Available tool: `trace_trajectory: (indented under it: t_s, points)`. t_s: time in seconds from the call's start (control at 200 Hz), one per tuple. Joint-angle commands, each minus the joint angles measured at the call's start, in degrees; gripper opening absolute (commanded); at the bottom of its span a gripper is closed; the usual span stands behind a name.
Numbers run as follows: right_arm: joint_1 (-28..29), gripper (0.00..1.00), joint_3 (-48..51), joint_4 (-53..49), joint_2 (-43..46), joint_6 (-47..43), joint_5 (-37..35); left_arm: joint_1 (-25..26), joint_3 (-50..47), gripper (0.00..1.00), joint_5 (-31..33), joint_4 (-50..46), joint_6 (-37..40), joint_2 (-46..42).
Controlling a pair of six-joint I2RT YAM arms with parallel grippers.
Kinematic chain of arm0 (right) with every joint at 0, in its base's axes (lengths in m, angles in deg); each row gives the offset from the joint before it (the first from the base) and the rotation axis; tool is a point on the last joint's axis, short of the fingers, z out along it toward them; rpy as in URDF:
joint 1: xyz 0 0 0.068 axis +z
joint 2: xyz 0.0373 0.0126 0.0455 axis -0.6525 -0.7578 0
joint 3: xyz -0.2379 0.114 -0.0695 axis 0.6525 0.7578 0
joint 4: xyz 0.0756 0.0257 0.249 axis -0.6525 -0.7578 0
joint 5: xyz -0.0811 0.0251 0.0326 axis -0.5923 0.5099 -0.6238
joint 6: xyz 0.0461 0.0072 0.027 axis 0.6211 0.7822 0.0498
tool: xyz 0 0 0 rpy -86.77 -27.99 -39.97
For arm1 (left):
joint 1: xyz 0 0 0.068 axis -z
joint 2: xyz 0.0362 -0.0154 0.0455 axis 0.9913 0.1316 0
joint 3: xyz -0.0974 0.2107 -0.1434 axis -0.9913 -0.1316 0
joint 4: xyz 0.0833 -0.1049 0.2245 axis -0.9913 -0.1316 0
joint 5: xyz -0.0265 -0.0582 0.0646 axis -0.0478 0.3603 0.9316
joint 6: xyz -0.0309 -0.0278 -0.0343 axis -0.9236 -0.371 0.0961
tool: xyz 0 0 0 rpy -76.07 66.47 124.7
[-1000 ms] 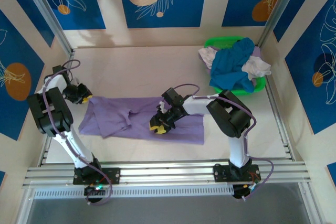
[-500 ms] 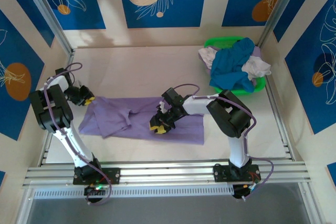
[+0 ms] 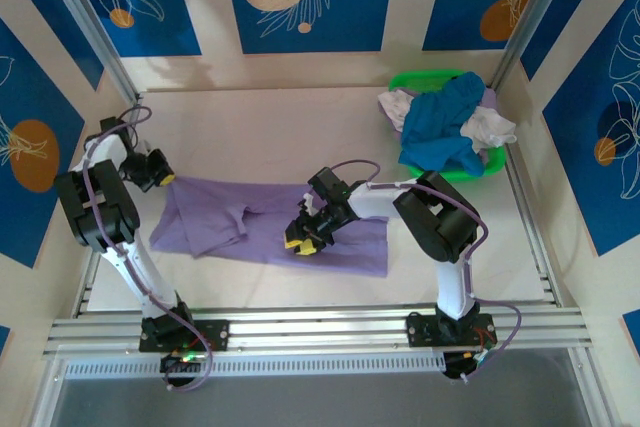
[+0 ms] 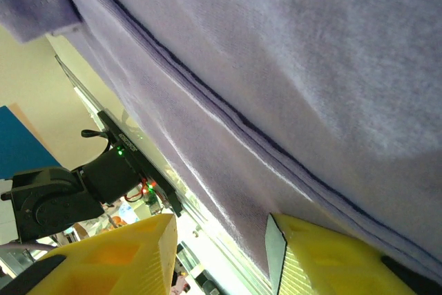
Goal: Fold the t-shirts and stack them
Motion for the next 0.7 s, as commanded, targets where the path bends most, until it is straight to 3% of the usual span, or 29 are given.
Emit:
trace_trajectory:
  t_s: [0.0,0.25,0.365,0.47,0.695]
  points:
    - [0.0,0.41,2.9,-3.8,-4.4,0.2,-5.3,0.5,4.5,0.02,0.1,-4.3,-1.1,2.0]
    - [0.0,0.41,3.0,-3.5,-4.5,0.1,-5.2,0.5,9.6,0.10,-6.8,-5.8,-3.9,8.7]
    - [0.0,0.41,2.8,-2.8,-3.8,0.3,-4.8,0.5,10.0,0.26,-9.5,-4.4,-5.1,9.0]
    - [0.0,0.41,2.3,-2.8,-3.7,0.3,-4.9,0.5,8.9,0.35,-8.3,-3.7,-4.5,6.9]
    - [0.0,0.41,2.3,-2.7,-3.7,0.1,-4.7,0.1,3.4,0.35,-5.2,-2.8,-2.5,0.8]
